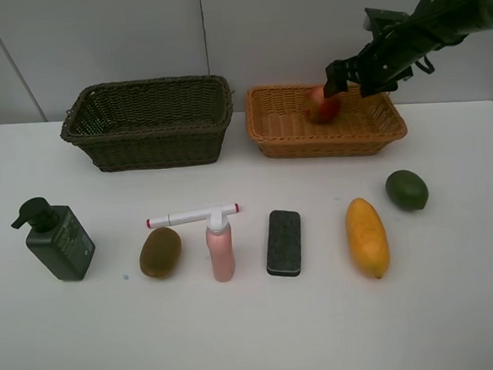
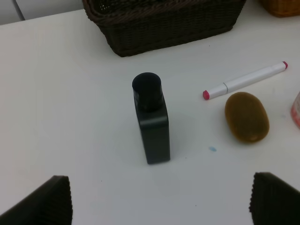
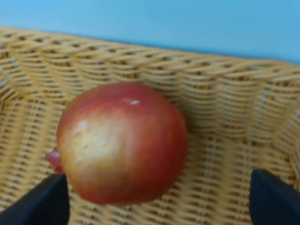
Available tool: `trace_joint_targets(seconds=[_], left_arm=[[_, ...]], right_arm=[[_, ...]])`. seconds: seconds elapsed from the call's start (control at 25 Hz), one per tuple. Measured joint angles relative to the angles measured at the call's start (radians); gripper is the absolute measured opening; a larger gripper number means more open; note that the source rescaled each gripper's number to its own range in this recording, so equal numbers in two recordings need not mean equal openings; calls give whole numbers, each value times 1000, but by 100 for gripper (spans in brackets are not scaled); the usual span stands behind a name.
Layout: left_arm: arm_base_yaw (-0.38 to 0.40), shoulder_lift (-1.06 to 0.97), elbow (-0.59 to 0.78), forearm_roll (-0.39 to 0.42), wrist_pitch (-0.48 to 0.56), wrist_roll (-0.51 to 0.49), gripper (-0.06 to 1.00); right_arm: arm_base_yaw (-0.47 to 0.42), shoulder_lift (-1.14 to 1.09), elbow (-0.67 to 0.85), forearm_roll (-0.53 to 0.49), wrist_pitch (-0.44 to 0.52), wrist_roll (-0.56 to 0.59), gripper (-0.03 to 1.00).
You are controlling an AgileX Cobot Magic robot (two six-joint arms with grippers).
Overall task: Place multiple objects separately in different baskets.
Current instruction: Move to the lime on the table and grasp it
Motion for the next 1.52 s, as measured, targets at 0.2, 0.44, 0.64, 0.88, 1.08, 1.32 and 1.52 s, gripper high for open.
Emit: trace_joint_targets(seconds=[0.2,0.44,0.64,0.88,1.08,1.32,1.52], left_arm=[[0,0,0,0,0,0,100],[0,0,0,0,0,0,100],[0,0,0,0,0,0,100],[0,0,0,0,0,0,100],[0,0,0,0,0,0,100],[0,0,0,0,0,0,100],[0,0,0,0,0,0,100]], right_arm=[[0,0,0,0,44,0,80],[0,-31,0,-22,88,0,93],[0,-105,0,-51,142,0,99],[0,-171,0,-146,240,75,100],[5,-229,84,-201,261,118,100],[10,-379,365,-212,132,148,100],[10,-422,486,-241,110,181,100]])
